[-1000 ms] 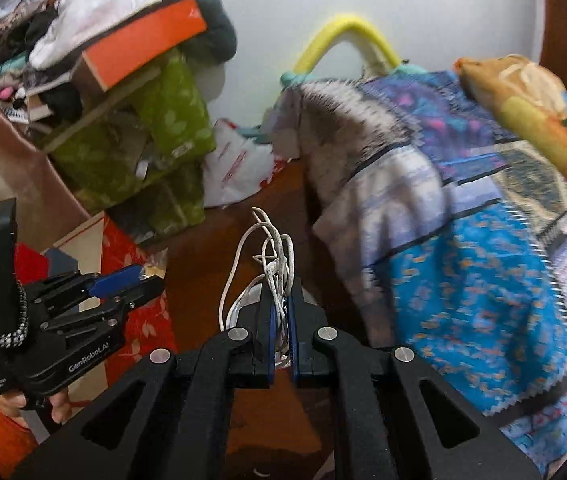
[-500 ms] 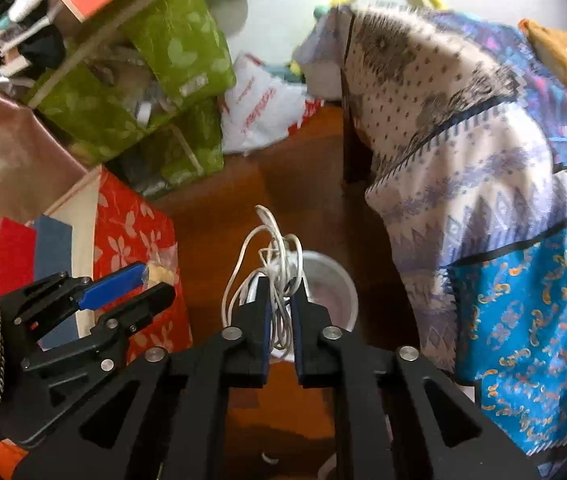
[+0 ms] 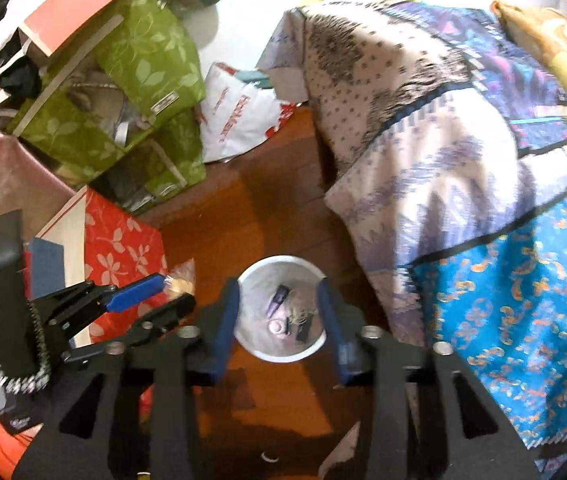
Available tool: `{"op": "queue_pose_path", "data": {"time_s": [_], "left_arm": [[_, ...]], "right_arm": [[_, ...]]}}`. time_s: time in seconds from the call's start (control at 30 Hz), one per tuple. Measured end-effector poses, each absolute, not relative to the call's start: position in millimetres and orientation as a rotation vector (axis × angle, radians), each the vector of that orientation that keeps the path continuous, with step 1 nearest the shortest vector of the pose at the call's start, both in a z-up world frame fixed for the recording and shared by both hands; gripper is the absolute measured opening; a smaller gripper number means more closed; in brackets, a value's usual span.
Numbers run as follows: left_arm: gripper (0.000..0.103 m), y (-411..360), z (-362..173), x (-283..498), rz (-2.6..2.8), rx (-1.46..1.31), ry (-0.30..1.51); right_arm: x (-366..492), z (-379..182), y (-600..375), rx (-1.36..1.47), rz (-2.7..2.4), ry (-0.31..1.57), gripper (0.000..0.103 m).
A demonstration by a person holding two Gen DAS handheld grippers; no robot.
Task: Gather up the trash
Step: 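Open both tools to drop the bag and cable into the bucket, then move both tools back to the bed toward the marker and razor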
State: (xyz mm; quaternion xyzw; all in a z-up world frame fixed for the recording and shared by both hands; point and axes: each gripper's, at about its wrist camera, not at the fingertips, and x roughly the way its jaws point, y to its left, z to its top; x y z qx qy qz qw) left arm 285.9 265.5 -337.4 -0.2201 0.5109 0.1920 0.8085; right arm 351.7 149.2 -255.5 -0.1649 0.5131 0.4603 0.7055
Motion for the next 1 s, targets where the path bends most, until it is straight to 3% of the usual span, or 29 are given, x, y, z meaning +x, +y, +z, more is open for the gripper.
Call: {"op": "queue_pose_path", "data": {"time_s": [0.33, 1.0], "left_arm": [[0.041, 253, -316, 275, 0.417, -0.47, 1.084], [0.042, 147, -172, 262, 0.342, -0.246, 0.847]], "right_arm": [[343, -233, 118, -0.351, 1.015, 1.085, 0.043], [310, -134, 3, -0.277, 0.955, 0.832, 0.043]]}}
